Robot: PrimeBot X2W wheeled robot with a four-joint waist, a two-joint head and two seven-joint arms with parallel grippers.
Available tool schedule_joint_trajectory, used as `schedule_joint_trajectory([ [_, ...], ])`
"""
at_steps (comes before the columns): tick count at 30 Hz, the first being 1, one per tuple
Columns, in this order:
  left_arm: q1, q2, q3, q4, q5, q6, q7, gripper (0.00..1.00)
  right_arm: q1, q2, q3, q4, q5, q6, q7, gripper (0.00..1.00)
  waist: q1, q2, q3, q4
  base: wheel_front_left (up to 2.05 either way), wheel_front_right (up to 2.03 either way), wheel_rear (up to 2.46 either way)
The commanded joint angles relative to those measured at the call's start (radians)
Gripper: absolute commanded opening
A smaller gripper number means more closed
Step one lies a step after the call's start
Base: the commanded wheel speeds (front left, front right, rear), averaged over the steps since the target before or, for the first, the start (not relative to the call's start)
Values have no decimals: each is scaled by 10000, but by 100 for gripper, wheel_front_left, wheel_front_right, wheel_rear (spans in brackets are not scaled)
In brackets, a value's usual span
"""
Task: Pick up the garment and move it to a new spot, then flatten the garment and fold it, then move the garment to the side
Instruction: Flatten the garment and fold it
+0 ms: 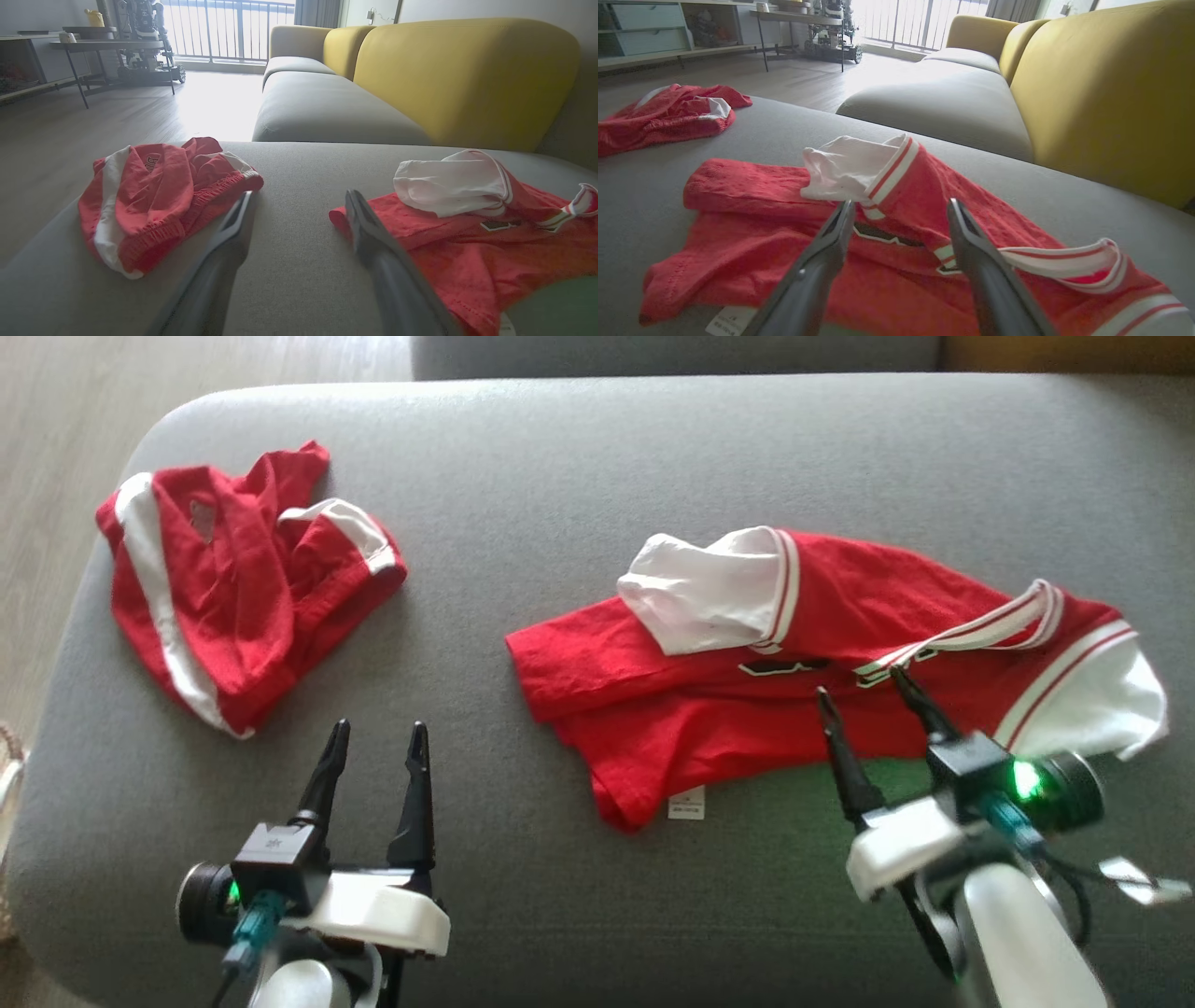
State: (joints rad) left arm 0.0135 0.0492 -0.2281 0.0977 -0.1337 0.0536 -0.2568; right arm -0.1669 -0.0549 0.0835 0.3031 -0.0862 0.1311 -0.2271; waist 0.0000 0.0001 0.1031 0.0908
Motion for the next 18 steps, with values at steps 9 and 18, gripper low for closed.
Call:
schedule_joint_trajectory([
  [9, -716, 10, -23, -163, -149, 59, -49, 100, -2097, -196, 182, 1546, -245, -4, 20, 100, 0, -1, 655, 920, 0, 0, 0],
  [18, -955, 10, -176, -204, -282, 158, -49, 100, -2946, -489, -175, 3098, -561, -4, -92, 100, 0, -1, 1020, 1413, 0, 0, 0],
])
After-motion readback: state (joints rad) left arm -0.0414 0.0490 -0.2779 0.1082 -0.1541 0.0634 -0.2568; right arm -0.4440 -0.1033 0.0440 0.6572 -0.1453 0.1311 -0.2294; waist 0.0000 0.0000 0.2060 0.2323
